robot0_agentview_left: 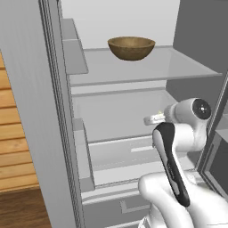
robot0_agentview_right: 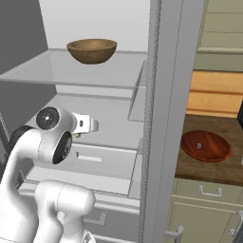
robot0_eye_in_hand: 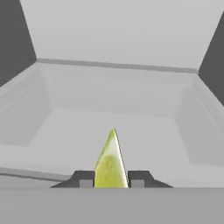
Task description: Grab a lemon wedge from the fridge and one ice cube from the ice bowl, and put them in the glass of lemonade.
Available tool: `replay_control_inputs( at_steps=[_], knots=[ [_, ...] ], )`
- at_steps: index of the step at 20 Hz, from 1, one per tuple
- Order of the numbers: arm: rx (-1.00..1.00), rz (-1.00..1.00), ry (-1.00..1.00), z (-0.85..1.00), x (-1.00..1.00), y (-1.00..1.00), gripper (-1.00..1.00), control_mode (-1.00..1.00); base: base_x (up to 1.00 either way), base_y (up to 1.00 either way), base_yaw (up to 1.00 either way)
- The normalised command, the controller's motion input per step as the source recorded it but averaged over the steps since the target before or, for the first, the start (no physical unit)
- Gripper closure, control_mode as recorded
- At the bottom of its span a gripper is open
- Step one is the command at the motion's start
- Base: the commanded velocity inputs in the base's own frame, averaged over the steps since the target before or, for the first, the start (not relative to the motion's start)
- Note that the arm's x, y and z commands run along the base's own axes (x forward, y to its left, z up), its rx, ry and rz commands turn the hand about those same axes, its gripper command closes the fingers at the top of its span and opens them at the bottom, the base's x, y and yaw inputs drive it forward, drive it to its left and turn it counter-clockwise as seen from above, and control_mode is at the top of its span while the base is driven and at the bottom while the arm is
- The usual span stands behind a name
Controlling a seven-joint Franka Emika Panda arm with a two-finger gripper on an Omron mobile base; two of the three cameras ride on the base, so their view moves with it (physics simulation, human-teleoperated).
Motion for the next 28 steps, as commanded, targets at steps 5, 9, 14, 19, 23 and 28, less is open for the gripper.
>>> replay_control_inputs(
  at_steps=[5, 9, 14, 19, 23, 28],
  knots=[
    [0.00, -0.12, 0.34, 0.98, -1.00, -0.32, 1.00, -1.00, 0.00, 0.00, 0.00],
    [-0.04, -0.04, 0.51, 0.19, -0.84, -0.04, 1.00, -1.00, 0.00, 0.00, 0.00],
    [-0.08, 0.02, 0.29, -0.10, -0.31, 0.18, 1.00, -1.00, 0.00, 0.00, 0.00],
    [-0.01, 0.09, 0.08, -0.17, -0.76, 0.15, 1.00, -1.00, 0.00, 0.00, 0.00],
    [0.00, 0.00, 0.00, 0.00, 0.00, 0.00, 1.00, 1.00, -1.00, 0.00, 0.04],
    [0.00, 0.00, 0.00, 0.00, 0.00, 0.00, 1.00, 1.00, -1.00, -0.30, -0.20]
  ],
)
